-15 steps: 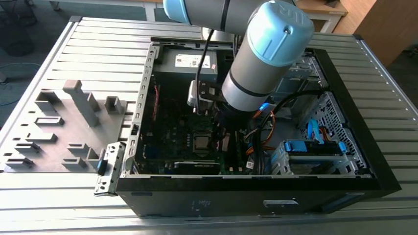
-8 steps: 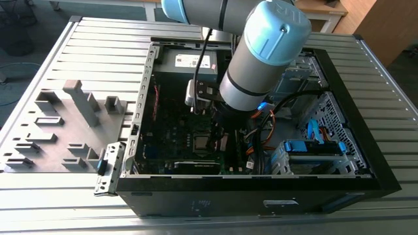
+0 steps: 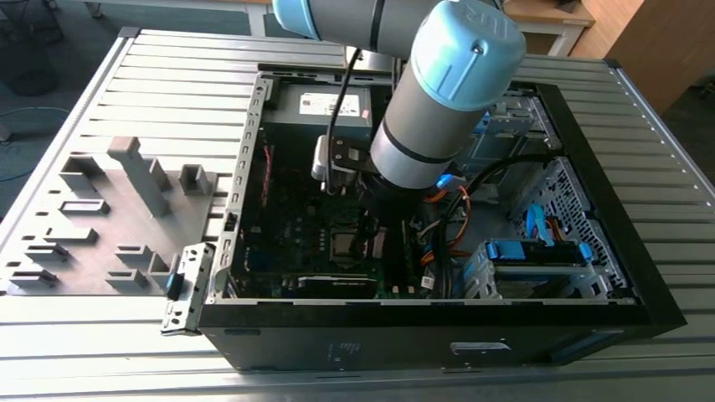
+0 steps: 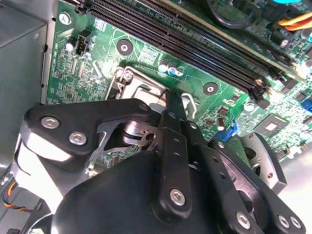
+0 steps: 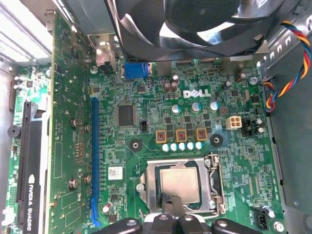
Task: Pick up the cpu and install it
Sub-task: 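Install the first cpu locking lever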
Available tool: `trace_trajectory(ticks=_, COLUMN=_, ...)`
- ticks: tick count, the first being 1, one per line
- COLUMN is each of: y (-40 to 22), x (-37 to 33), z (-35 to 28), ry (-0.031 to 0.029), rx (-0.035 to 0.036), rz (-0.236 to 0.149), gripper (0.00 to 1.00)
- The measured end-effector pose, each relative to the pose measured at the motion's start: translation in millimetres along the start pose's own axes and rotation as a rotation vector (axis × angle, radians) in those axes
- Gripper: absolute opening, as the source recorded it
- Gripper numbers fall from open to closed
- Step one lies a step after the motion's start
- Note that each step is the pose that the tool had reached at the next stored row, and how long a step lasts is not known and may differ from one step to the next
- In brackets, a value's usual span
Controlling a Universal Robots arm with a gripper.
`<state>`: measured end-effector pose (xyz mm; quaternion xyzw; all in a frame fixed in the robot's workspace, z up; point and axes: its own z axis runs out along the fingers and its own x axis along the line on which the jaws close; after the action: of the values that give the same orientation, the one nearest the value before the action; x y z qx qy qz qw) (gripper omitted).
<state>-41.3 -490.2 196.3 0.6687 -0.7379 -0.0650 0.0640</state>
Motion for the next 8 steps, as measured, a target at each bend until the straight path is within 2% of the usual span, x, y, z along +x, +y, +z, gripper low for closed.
trace_trajectory(ticks=8, y=-1.0, x=-3.2, z=-0.1, ry=-0.0001, rx=0.0, rz=0.0, gripper=0.11)
